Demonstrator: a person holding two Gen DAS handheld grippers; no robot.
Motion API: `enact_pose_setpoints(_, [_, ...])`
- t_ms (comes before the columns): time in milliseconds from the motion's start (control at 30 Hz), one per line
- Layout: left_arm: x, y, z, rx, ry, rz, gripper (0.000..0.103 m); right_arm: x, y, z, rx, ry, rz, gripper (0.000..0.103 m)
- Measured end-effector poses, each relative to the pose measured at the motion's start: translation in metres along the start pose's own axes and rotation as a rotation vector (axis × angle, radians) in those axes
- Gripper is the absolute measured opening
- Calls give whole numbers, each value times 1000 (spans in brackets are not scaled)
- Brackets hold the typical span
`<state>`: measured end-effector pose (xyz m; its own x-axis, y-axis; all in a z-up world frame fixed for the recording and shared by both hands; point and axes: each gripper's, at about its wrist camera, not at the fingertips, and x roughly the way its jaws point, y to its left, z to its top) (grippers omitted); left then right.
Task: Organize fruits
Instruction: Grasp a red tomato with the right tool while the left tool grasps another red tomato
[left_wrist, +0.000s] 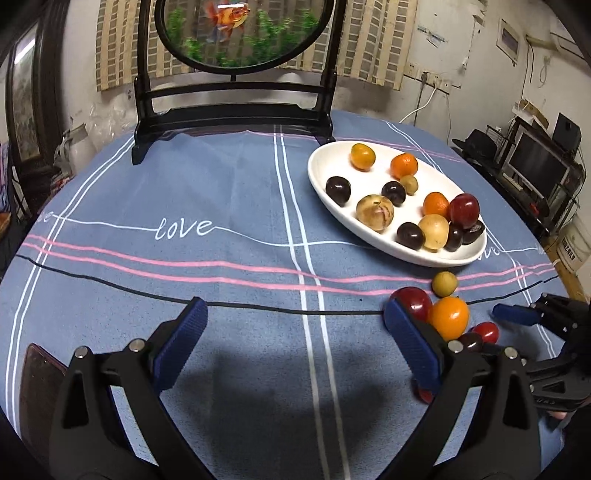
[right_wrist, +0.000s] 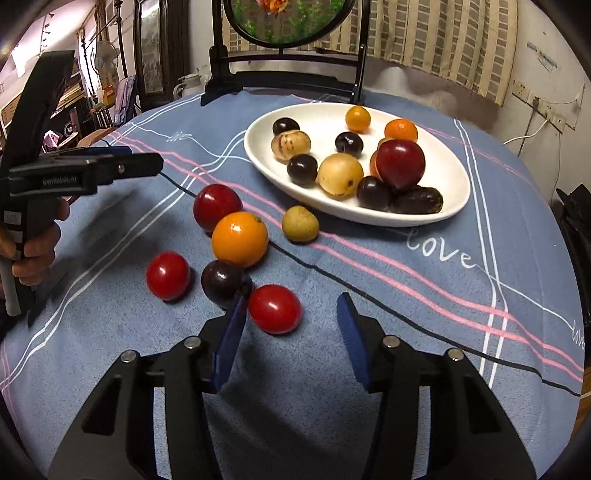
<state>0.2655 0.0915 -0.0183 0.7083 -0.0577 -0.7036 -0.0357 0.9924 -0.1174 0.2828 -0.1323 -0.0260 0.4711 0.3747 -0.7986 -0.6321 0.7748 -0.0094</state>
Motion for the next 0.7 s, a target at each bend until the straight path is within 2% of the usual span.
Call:
enact_pose_setpoints(533, [1, -9, -3, 34, 20, -3, 99, 7, 3, -2, -23, -6, -8, 48])
enact_pose_setpoints(700, [1, -8, -4, 30, 24, -4, 99, 10, 5, -3, -34, 4, 2, 40])
